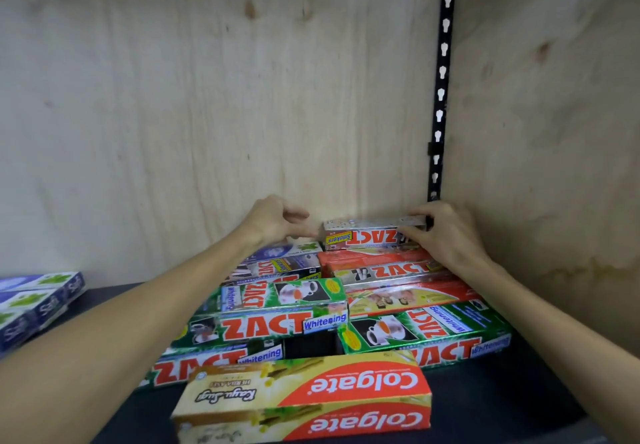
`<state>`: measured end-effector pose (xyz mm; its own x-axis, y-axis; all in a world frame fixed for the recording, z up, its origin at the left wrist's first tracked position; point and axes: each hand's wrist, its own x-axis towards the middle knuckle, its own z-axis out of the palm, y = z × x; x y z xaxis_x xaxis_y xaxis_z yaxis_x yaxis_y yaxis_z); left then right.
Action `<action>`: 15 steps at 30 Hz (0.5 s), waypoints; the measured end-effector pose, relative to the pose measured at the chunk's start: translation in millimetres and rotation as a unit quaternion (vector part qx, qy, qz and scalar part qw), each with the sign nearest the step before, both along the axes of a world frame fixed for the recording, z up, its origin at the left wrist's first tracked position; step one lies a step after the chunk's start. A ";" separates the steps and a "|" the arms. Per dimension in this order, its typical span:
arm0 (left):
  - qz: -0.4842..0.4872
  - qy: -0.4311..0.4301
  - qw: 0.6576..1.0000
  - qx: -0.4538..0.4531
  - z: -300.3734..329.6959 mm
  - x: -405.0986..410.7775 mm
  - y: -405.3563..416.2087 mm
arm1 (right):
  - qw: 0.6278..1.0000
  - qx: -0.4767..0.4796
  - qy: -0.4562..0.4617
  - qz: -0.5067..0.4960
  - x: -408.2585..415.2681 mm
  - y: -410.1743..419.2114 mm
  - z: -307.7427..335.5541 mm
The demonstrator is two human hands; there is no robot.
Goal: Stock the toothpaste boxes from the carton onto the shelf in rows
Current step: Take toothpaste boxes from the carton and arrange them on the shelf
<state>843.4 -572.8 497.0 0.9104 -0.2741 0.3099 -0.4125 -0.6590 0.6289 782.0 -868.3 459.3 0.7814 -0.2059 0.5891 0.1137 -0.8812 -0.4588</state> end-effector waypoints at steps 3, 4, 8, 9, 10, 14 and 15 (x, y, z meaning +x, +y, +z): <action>0.025 -0.009 0.999 -0.026 0.5 -7.1 34.7 | 0.996 -0.067 0.001 0.057 -2.4 24.3 13.8; 0.032 -0.012 0.999 -0.037 -1.6 -9.9 47.5 | 0.993 -0.085 -0.007 0.083 -2.3 36.2 18.0; 0.056 -0.014 0.997 -0.059 -16.3 -20.3 97.8 | 0.980 -0.104 0.005 0.168 0.2 92.2 22.2; 0.059 -0.008 0.996 -0.060 -19.9 -22.2 108.6 | 0.976 -0.122 0.014 0.180 3.0 104.6 19.3; 0.062 -0.003 0.996 -0.062 -23.4 -23.8 118.3 | 0.971 -0.142 0.029 0.188 6.3 115.2 16.5; 0.070 0.004 0.995 -0.072 -36.8 -27.5 145.9 | 0.955 -0.199 0.126 0.182 14.3 145.9 11.1; 0.067 0.008 0.995 -0.073 -39.9 -27.3 150.2 | 0.952 -0.211 0.142 0.171 15.7 150.7 10.1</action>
